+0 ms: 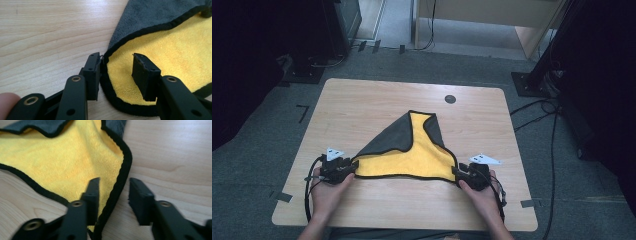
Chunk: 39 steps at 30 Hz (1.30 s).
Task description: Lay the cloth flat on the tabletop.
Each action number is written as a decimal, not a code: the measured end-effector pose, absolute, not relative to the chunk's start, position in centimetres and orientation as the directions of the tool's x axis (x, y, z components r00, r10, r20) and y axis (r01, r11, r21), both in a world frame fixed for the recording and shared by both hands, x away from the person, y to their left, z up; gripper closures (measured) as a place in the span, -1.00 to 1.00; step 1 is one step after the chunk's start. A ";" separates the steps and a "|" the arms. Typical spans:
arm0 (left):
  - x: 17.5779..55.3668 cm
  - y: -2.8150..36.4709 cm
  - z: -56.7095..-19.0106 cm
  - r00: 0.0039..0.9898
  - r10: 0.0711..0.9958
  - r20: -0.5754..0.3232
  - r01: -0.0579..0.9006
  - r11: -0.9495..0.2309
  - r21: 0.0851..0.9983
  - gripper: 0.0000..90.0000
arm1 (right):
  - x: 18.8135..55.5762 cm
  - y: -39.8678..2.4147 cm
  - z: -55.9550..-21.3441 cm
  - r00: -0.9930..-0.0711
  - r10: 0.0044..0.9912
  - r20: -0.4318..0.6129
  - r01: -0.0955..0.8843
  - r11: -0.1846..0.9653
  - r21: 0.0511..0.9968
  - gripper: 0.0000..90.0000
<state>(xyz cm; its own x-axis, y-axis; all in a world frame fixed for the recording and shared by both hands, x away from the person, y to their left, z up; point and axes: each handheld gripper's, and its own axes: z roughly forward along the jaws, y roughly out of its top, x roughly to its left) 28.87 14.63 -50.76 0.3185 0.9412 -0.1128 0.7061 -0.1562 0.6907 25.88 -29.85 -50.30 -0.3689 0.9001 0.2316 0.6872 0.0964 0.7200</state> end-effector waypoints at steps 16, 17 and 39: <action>27.3 14.7 -51.0 0.337 0.931 -0.140 0.702 -0.149 0.696 0.81 | 24.6 -31.2 -50.1 -0.381 0.897 0.225 0.702 0.122 0.702 0.95; 27.0 14.6 -51.0 0.339 0.931 -0.133 0.700 -0.155 0.698 0.81 | 24.2 -31.4 -50.2 -0.388 0.897 0.211 0.696 0.135 0.706 0.95; 25.6 13.2 -49.8 0.390 0.902 -0.186 0.638 -0.119 0.761 0.28 | 23.1 -34.8 -48.1 -0.338 0.906 0.254 0.596 -0.002 0.803 0.30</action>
